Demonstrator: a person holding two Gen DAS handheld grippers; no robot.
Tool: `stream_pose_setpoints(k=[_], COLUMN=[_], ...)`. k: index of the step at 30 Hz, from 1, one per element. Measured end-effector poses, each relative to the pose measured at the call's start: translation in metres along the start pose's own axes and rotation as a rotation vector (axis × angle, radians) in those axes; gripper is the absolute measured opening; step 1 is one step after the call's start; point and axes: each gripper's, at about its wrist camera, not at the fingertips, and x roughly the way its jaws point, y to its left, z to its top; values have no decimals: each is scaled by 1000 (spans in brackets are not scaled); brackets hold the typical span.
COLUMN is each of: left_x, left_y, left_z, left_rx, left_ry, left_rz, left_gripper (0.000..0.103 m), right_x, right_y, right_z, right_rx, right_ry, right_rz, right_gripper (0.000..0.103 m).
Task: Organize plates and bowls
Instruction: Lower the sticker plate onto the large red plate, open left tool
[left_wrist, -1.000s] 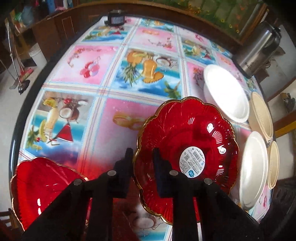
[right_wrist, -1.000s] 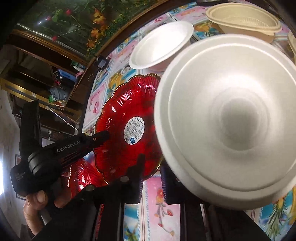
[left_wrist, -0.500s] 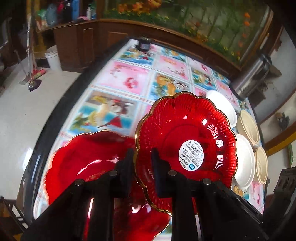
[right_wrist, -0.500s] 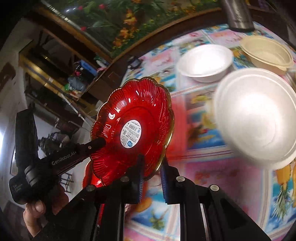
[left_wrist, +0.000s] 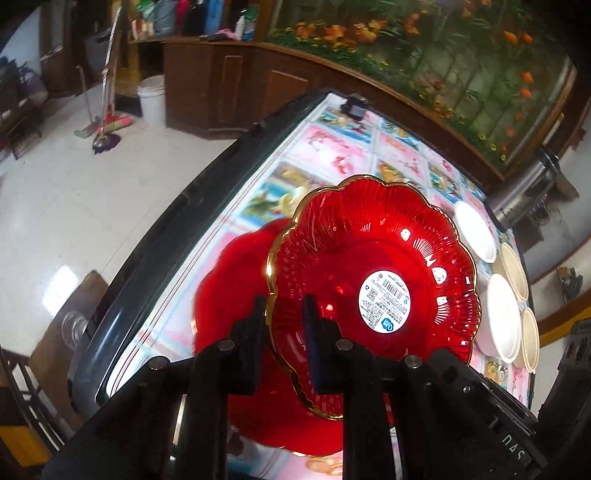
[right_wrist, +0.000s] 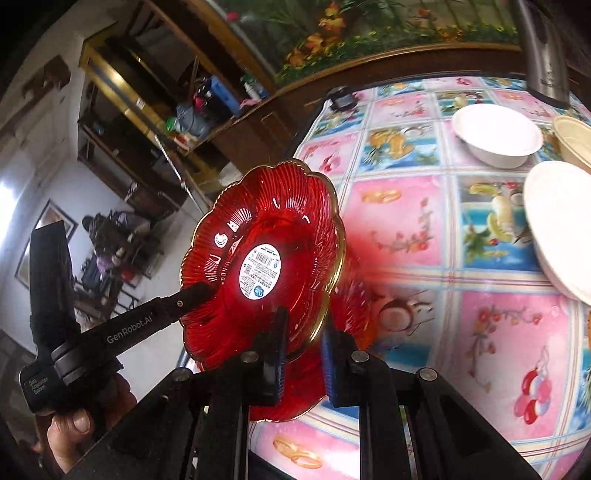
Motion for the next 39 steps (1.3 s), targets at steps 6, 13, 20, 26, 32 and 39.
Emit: stream_pose_setpoints(k=[6,13,20,26,32,39], left_x=[16,29,32,30,30,25], left_y=[15,19,22,23,23,21], left_z=[-13,-21,-23,-25,-25,-25], left_rx=[-27,-24,-24,-28,-36,-41], left_ry=[40,65,67,64,58,61], left_rz=[14,38,50,66,80,74], left_gripper=[16,16,17,17,17,21], right_x=[20,39,41,44,45,33], right_y=[5,-3,0,7,10,13], right_z=[-10,-17,-17,-17,-18,-15], right_rx=[-19,-16,-35,-61,-73,-82], right_ry=[47,95,102,119,127,119], right_rz=[-27,-53,-70,-86,-104,-83], right_gripper=[15,15,15,20,23,49])
